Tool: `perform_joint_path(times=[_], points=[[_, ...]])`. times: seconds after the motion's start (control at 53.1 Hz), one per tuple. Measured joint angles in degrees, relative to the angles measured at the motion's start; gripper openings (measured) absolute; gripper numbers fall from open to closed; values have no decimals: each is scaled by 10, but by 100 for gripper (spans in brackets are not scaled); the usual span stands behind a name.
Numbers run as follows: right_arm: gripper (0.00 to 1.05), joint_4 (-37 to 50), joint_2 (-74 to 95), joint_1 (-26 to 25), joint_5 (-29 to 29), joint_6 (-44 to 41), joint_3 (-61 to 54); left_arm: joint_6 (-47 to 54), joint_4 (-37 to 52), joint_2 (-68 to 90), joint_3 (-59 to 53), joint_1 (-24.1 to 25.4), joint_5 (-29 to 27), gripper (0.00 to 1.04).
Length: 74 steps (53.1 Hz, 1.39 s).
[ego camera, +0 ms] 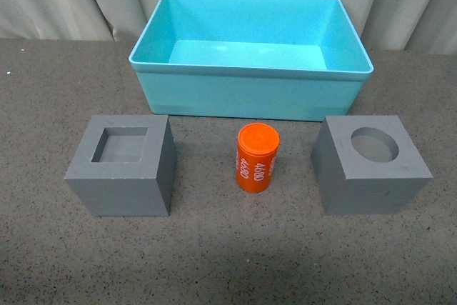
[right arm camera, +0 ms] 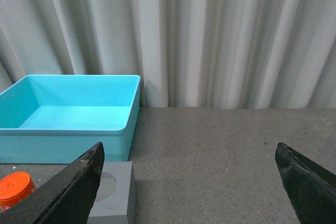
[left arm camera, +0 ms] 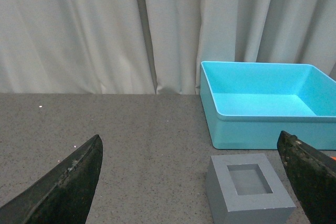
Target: Place gray and orange parts in blue box
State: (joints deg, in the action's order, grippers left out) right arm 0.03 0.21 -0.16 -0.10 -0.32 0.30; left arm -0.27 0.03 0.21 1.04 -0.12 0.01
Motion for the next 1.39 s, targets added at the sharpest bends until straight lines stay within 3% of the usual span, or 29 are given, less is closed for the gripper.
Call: perform_joint_path(times=[0.696,0.734,0.79,0.847,1.091,1.223,1.392], points=[[95,0,0,0,0,0,0,0,0,0,0,0,0,98],[95,4,10,15,45,-19,0,0,0,0,0,0,0,98],[95,43,75,68,163,-58,8,0,0,0,0,0,-1,98],[95,107,168,108,216,-88,16,0,0,0,0,0,-1,98],[95,282,603,130,162,-57,131,0,0,0,0,0,-1,98],[95,252,766,132,117,-31,210,0,0,0,0,0,0,98],[95,226,859,133,92,-11,270,0,0,0,0,0,0,98]])
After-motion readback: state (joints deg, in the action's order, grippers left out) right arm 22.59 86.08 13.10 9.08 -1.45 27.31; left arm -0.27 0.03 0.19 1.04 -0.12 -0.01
